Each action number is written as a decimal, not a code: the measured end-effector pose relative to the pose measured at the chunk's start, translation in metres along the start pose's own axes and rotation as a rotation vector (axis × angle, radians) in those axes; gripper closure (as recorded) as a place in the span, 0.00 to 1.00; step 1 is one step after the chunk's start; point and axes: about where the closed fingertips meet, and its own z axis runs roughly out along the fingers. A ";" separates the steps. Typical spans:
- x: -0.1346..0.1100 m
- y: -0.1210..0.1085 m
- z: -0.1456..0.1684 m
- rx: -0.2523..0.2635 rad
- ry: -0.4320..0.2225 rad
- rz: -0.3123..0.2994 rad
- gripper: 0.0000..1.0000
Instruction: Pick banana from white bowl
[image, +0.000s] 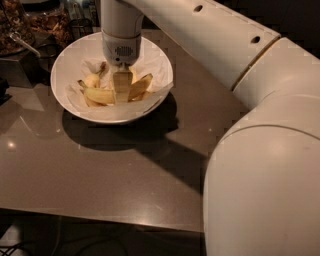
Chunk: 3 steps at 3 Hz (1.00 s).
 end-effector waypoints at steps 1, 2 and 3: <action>0.003 0.001 0.015 -0.027 0.011 0.010 0.53; 0.005 0.006 0.019 -0.015 0.037 0.009 0.71; 0.001 0.001 0.021 0.002 0.024 0.008 0.94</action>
Offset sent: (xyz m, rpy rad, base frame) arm -0.0236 -0.0220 -0.0237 -0.1219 0.0276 -0.0080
